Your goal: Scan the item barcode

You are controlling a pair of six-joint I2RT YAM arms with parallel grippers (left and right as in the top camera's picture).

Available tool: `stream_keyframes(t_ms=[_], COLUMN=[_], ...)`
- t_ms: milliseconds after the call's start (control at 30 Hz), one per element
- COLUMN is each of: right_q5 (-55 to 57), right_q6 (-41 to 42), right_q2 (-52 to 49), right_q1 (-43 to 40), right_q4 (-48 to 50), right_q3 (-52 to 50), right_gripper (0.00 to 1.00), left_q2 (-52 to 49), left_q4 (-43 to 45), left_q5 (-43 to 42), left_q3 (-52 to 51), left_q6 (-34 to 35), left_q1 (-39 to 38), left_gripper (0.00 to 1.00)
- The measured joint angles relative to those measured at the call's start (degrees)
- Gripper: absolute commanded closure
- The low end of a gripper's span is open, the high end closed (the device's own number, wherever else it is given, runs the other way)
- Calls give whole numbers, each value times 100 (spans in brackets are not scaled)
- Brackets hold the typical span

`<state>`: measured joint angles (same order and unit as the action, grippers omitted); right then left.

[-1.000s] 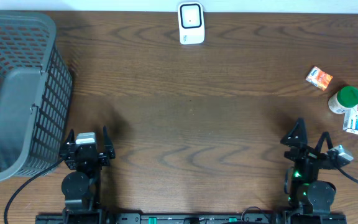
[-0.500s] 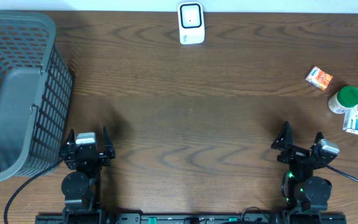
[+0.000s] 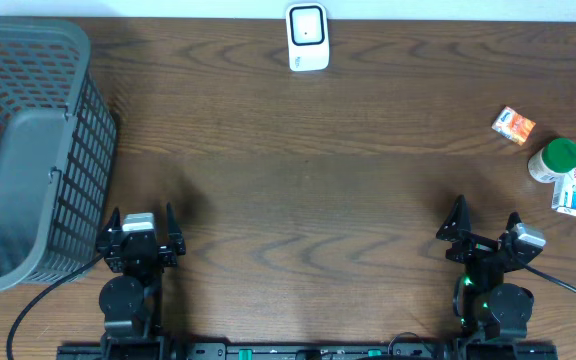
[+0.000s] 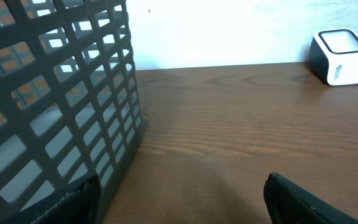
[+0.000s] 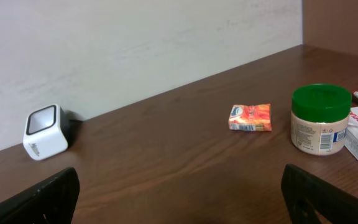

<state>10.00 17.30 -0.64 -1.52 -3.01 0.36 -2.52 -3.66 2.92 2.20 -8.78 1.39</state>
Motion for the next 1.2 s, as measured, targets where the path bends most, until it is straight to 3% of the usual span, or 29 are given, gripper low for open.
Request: stream_keyframes(t_ms=[567, 1200], right_q5=[-11, -11], right_q6=[-2, 0], right_q2=[0, 0], right_q1=[0, 0], right_q4=[-2, -2], right_q3=[0, 0], right_gripper=[1, 1], left_q2=[184, 184], left_q4=[42, 42], left_q5=[-153, -153], left_q3=[-7, -7], left_q6=[903, 1029], left_q1=[-37, -37], left_gripper=[16, 16])
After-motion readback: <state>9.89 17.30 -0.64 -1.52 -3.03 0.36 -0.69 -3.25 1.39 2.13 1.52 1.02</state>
